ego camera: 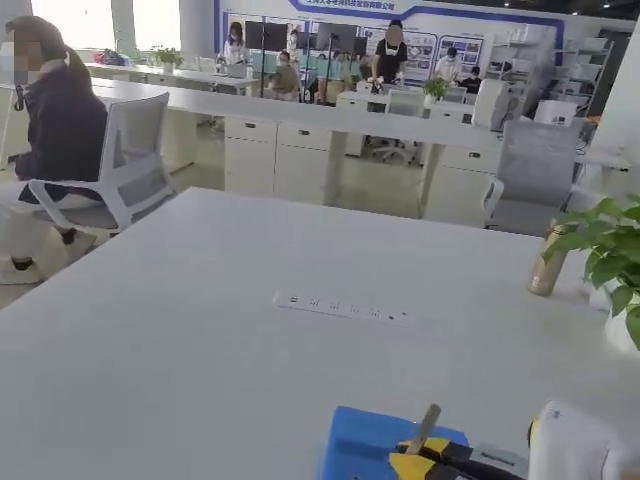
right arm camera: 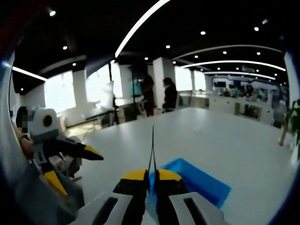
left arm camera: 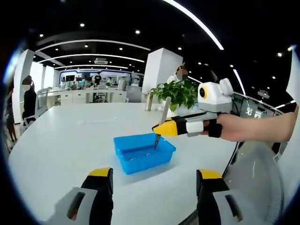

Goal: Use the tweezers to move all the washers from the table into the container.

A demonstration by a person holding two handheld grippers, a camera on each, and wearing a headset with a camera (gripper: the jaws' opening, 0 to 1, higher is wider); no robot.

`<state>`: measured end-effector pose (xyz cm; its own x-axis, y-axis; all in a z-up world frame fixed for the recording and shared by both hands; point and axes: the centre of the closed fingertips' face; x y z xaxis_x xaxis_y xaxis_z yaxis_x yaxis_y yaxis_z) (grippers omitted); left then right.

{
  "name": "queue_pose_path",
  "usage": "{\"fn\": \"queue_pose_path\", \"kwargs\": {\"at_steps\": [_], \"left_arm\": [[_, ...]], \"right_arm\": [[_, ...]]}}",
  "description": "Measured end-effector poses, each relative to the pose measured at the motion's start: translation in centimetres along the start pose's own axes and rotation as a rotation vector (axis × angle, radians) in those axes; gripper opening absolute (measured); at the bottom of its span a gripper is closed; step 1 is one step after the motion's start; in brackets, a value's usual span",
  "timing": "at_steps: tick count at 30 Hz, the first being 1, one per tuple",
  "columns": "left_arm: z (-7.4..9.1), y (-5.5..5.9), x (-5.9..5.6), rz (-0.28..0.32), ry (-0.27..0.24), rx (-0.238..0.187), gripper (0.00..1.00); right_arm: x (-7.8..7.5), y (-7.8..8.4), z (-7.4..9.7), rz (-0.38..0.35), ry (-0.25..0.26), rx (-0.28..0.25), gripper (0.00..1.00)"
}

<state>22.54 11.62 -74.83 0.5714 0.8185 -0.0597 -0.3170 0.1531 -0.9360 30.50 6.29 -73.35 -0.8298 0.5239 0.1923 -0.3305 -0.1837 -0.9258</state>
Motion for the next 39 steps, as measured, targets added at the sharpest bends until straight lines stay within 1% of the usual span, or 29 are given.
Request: {"fn": "queue_pose_path", "kwargs": {"at_steps": [2, 4, 6, 7, 8, 10, 12, 13, 14, 16, 17, 19, 20, 22, 23, 24, 26, 27, 28, 29, 30, 31, 32, 34, 35, 36, 37, 39], "left_arm": [[0.0, 0.0, -0.5, 0.016, 0.028, 0.0, 0.69], [0.0, 0.0, -0.7, 0.032, 0.052, 0.005, 0.68], [0.0, 0.1, -1.3, 0.059, 0.098, 0.019, 0.66], [0.0, 0.2, -1.4, 0.062, 0.107, 0.023, 0.64], [0.0, 0.3, -1.8, 0.064, 0.132, 0.033, 0.62], [0.2, 0.2, -2.2, 0.061, 0.161, 0.035, 0.54], [0.2, 0.4, -2.5, 0.041, 0.188, 0.046, 0.48], [0.4, 0.7, -2.7, 0.027, 0.215, 0.061, 0.43], [0.4, 1.1, -3.1, 0.005, 0.258, 0.081, 0.39], [0.6, 1.6, -3.5, -0.036, 0.303, 0.108, 0.33], [0.7, 1.7, -3.7, -0.055, 0.316, 0.115, 0.32], [0.8, 1.8, -3.8, -0.063, 0.322, 0.121, 0.32], [0.9, 1.8, -3.9, -0.07, 0.333, 0.124, 0.32], [1.0, 1.7, -4.2, -0.084, 0.354, 0.13, 0.3], [1.0, 1.4, -4.1, -0.086, 0.356, 0.127, 0.29], [1.0, 0.9, -4.1, -0.085, 0.361, 0.119, 0.28], [1.0, -0.6, -4.5, -0.07, 0.397, 0.093, 0.26], [0.9, -1.2, -4.5, -0.071, 0.405, 0.084, 0.25], [0.8, -2.3, -4.5, -0.08, 0.409, 0.07, 0.24], [0.7, -2.9, -4.5, -0.088, 0.412, 0.065, 0.24], [0.5, -3.8, -4.3, -0.101, 0.413, 0.057, 0.23], [0.3, -4.3, -4.2, -0.11, 0.414, 0.053, 0.21], [0.2, -5.2, -4.1, -0.128, 0.422, 0.037, 0.2], [0.0, -6.2, -4.0, -0.136, 0.433, 0.019, 0.17], [-0.1, -6.8, -4.0, -0.14, 0.442, 0.009, 0.16], [-0.3, -7.0, -4.0, -0.146, 0.449, 0.006, 0.16], [-0.4, -7.3, -4.0, -0.165, 0.46, 0.009, 0.16], [-0.6, -7.2, -4.2, -0.234, 0.485, 0.031, 0.16]], "right_arm": [[0.5, 0.6, 0.7, -0.01, -0.014, 0.003, 0.03], [1.2, 1.4, 1.3, -0.006, -0.029, 0.021, 0.03], [1.7, 2.1, 2.0, 0.021, -0.035, 0.037, 0.03], [1.9, 2.4, 2.2, 0.024, -0.035, 0.044, 0.03], [2.1, 2.8, 2.6, 0.02, -0.039, 0.048, 0.03], [2.5, 3.2, 3.1, 0.015, -0.051, 0.046, 0.03], [2.9, 3.6, 3.6, 0.009, -0.062, 0.045, 0.03], [3.0, 3.8, 3.8, 0.014, -0.062, 0.048, 0.03], [2.9, 4.0, 4.0, 0.026, -0.05, 0.055, 0.03], [2.6, 4.4, 4.4, 0.03, -0.031, 0.07, 0.03], [2.5, 4.5, 4.6, 0.029, -0.029, 0.071, 0.03], [2.2, 4.8, 4.9, 0.024, -0.02, 0.074, 0.03], [2.0, 4.9, 5.1, 0.022, -0.013, 0.078, 0.03], [1.6, 5.2, 5.4, 0.037, 0.018, 0.089, 0.03], [1.3, 5.5, 5.5, 0.053, 0.037, 0.109, 0.03], [1.2, 5.6, 5.6, 0.067, 0.045, 0.121, 0.03], [1.3, 5.4, 5.7, 0.086, 0.039, 0.129, 0.03], [1.4, 5.2, 5.7, 0.089, 0.03, 0.13, 0.03], [1.3, 5.0, 5.6, 0.099, 0.015, 0.125, 0.03], [1.4, 4.7, 5.6, 0.107, 0.004, 0.12, 0.03], [1.7, 4.1, 5.6, 0.123, -0.008, 0.109, 0.03], [1.8, 3.9, 5.6, 0.143, -0.014, 0.107, 0.03], [2.1, 3.7, 5.6, 0.181, -0.023, 0.125, 0.03], [2.3, 4.2, 5.4, 0.221, -0.047, 0.143, 0.03], [2.9, 4.1, 5.3, 0.237, -0.074, 0.152, 0.03], [3.3, 4.0, 5.2, 0.246, -0.09, 0.153, 0.03], [3.8, 4.0, 5.2, 0.256, -0.115, 0.156, 0.03], [4.7, 4.0, 5.1, 0.269, -0.155, 0.157, 0.03]]}}
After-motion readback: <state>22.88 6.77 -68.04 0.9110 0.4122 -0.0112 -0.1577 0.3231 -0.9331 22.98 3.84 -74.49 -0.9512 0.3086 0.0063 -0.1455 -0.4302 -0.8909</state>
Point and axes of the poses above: the centre of the closed fingertips' face, and the gripper's own axes: z roughly backward along the fingers, x roughly to its left, y roughly out of its underside, and after that the axes turned 6 degrees about -z, right-handed
